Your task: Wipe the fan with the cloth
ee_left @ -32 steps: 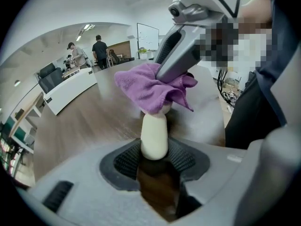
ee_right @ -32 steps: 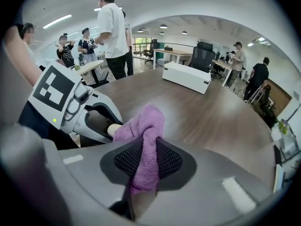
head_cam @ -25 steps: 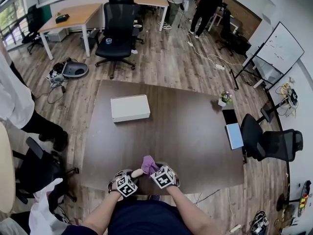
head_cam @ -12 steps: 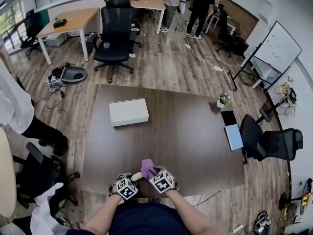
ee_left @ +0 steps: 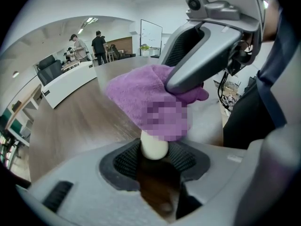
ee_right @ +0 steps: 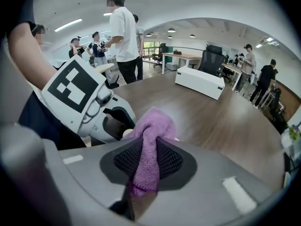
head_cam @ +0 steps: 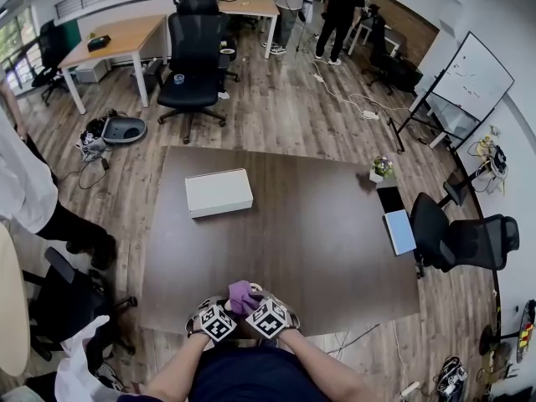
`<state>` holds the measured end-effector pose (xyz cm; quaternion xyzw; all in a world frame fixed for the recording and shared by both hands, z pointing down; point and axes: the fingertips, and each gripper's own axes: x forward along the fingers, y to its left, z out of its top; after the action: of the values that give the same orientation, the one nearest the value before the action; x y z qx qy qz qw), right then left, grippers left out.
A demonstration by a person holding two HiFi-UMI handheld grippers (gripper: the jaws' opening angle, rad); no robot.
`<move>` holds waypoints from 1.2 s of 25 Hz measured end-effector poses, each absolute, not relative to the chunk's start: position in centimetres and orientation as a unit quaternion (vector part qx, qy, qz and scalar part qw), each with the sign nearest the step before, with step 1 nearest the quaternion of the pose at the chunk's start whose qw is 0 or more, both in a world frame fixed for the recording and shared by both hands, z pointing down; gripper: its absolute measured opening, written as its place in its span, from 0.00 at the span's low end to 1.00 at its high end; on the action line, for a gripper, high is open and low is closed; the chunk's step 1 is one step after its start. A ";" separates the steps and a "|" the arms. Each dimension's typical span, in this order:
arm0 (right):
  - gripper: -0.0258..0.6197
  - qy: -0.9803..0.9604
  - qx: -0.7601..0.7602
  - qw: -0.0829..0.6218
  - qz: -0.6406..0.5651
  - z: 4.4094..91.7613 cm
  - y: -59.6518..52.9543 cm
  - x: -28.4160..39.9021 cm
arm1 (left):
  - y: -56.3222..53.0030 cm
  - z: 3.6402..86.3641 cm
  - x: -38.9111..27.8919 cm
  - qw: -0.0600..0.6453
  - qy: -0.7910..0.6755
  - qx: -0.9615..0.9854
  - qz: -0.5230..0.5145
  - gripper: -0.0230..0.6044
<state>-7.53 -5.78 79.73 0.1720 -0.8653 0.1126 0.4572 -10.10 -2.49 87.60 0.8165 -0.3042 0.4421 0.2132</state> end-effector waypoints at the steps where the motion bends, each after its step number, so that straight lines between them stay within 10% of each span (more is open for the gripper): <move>1: 0.18 -0.864 0.184 0.454 0.116 79.7 -6.3 -7.0 | -2.5 87.6 -10.1 0.214 -0.304 0.816 0.442 0.33; 18: 0.18 -0.819 0.332 0.403 0.238 80.9 -10.4 0.4 | -2.4 87.3 -10.4 0.228 -0.315 0.814 0.432 0.33; 30: 0.18 -0.818 0.332 0.394 0.254 81.1 -10.0 0.6 | -4.6 85.1 -8.0 0.185 -0.307 0.826 0.435 0.56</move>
<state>0.63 -10.05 81.11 0.3319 -0.8185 0.2539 0.3943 -7.95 -4.61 85.15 0.8259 -0.3069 0.4352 0.1851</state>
